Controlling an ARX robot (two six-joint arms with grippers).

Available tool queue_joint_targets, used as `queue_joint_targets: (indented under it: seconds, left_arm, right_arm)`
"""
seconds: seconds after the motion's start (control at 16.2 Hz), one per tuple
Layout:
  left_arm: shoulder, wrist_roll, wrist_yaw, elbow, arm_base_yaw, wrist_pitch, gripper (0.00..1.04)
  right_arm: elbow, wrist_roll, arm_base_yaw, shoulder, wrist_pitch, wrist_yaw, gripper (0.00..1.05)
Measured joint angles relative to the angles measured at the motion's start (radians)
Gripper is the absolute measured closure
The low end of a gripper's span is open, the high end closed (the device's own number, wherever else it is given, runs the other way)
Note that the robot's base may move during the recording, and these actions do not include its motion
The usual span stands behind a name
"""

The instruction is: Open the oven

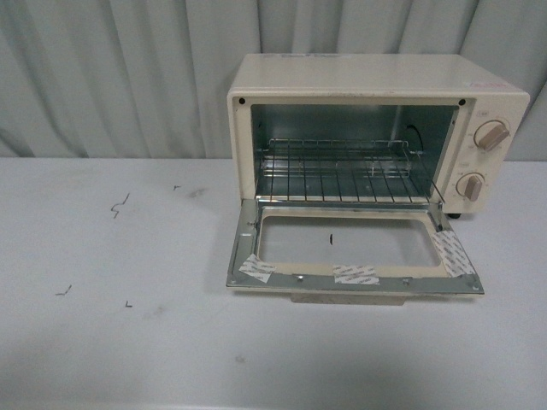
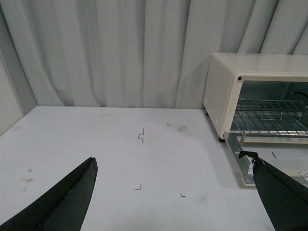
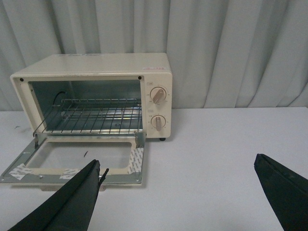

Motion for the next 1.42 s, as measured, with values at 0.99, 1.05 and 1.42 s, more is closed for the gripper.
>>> queue_joint_targets:
  seconds: [0.99, 1.05, 1.42]
  left_arm:
    - [0.0, 0.0, 0.0, 0.0, 0.0, -0.001, 0.07]
    - [0.0, 0.0, 0.0, 0.0, 0.0, -0.001, 0.07]
    - [0.0, 0.0, 0.0, 0.0, 0.0, -0.001, 0.07]
  right_arm:
    - [0.0, 0.0, 0.0, 0.0, 0.0, 0.0, 0.06]
    - [0.0, 0.0, 0.0, 0.0, 0.0, 0.0, 0.06]
    - [0.0, 0.0, 0.0, 0.001, 0.0, 0.0, 0.06]
